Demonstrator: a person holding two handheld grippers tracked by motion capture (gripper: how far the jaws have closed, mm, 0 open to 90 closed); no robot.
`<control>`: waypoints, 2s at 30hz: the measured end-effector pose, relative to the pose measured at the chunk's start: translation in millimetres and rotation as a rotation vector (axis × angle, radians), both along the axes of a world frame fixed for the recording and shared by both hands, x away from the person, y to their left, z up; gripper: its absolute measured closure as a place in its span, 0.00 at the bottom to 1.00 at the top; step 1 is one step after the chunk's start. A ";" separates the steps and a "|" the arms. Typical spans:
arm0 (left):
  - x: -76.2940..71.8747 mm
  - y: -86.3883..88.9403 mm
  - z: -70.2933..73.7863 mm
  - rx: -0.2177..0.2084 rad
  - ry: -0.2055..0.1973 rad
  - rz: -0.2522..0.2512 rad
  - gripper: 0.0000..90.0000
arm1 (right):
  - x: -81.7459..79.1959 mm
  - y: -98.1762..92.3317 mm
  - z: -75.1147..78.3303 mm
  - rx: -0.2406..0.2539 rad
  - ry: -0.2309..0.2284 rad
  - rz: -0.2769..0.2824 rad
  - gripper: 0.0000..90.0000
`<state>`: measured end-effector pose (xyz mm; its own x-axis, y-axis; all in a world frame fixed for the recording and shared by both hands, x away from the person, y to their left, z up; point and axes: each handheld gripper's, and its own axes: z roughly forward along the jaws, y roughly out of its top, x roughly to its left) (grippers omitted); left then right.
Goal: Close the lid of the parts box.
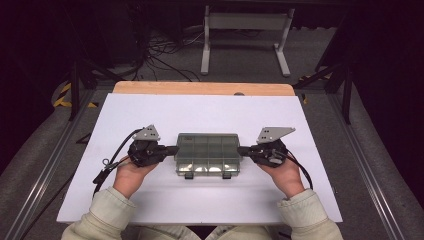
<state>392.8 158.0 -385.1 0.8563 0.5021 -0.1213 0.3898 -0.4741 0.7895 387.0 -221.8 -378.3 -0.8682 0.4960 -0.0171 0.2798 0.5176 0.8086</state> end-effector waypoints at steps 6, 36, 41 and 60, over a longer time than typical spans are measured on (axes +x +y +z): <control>-1.3 -1.6 1.9 0.043 0.030 -0.023 0.99 | -2.4 0.8 1.1 -0.021 0.020 0.015 1.00; 0.1 -17.9 -8.4 0.197 0.123 -0.085 0.99 | -0.6 15.7 -9.6 -0.199 0.119 0.052 1.00; -0.1 -19.4 -9.9 0.214 0.130 -0.084 0.99 | -0.4 17.4 -11.4 -0.213 0.128 0.060 1.00; -2.0 -23.6 -13.1 0.246 0.088 -0.081 0.98 | -2.5 20.0 -15.0 -0.228 0.112 0.057 1.00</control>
